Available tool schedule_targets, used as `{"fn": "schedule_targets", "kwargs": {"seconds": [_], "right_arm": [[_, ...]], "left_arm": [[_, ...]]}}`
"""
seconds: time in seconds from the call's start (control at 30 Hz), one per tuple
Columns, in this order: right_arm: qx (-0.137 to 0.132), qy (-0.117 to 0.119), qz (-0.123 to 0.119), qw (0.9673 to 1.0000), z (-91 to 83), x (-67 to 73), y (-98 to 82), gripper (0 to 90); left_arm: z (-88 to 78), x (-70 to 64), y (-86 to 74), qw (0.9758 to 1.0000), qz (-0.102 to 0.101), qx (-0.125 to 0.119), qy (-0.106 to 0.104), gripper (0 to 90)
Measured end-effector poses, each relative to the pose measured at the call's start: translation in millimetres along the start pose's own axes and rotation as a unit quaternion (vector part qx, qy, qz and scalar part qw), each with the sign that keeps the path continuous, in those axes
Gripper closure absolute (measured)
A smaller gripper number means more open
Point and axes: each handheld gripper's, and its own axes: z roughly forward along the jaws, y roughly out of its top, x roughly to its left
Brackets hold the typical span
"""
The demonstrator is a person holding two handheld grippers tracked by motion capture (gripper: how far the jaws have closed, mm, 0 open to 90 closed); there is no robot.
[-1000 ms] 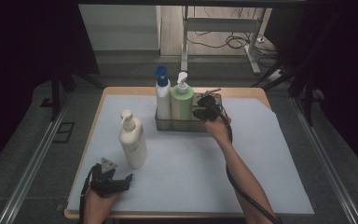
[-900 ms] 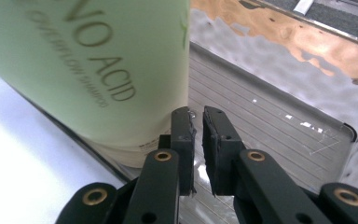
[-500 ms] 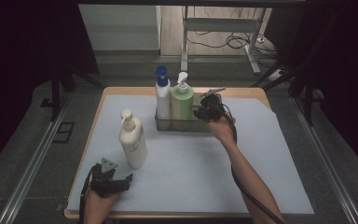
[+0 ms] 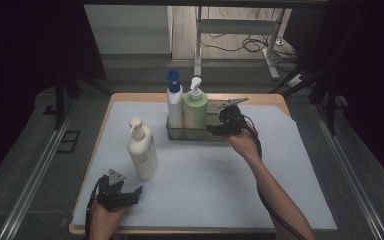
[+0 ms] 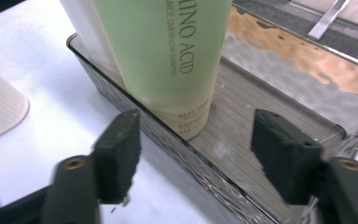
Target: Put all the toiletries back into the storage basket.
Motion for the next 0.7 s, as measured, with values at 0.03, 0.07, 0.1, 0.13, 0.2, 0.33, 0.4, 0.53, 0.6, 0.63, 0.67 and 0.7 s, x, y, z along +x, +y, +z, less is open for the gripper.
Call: {"fn": "schedule_targets", "kwargs": {"seconds": [0.03,0.07,0.1,0.13,0.2,0.33,0.4,0.53,0.6,0.63,0.67,0.7], "right_arm": [[-0.001,0.002,-0.004,1.0000,-1.6,0.6,-0.7,29.6],[0.000,0.005,-0.006,1.0000,-3.1,1.0,-1.5,27.1],[0.001,0.005,-0.007,1.0000,-4.4,1.5,-2.2,26.2],[0.002,0.003,-0.010,0.9999,-5.8,1.9,-3.1,25.8],[0.001,0.008,-0.010,0.9999,-8.2,2.8,-5.2,22.9],[0.008,0.014,-0.018,0.9997,-12.1,5.4,-10.4,18.9],[0.008,0.015,-0.022,0.9996,-14.4,6.6,-12.6,17.0],[0.010,0.016,-0.028,0.9994,-20.9,9.4,-17.1,13.1],[0.012,0.018,-0.031,0.9993,-25.6,10.8,-20.1,11.8],[0.010,0.018,-0.032,0.9993,-27.8,10.9,-21.6,10.6],[0.009,0.020,-0.030,0.9993,-30.1,11.4,-22.8,8.3],[0.009,0.022,-0.031,0.9993,-31.8,11.4,-23.9,7.1]], "left_arm": [[0.0,0.0,0.0,1.0000,0.000,0.000,0.000,12.2],[0.0,0.0,0.0,1.0000,0.000,0.000,0.000,12.2],[0.0,0.0,0.0,1.0000,0.000,0.000,0.000,12.2],[0.0,0.0,0.0,1.0000,0.000,0.000,0.000,12.2],[0.0,0.0,0.0,1.0000,0.000,0.000,0.000,12.2],[0.0,0.0,0.1,1.0000,0.000,0.000,0.000,12.2],[0.0,0.0,0.1,1.0000,0.000,0.000,0.000,12.2],[0.0,0.0,0.1,1.0000,0.000,0.000,0.000,12.2],[0.0,0.0,0.1,1.0000,0.000,0.000,0.000,12.2],[0.0,0.0,0.1,1.0000,0.000,0.000,0.000,12.2],[0.0,0.0,0.1,1.0000,0.000,0.000,0.000,12.2],[0.0,0.0,0.1,1.0000,0.000,0.000,0.000,12.2]]}}
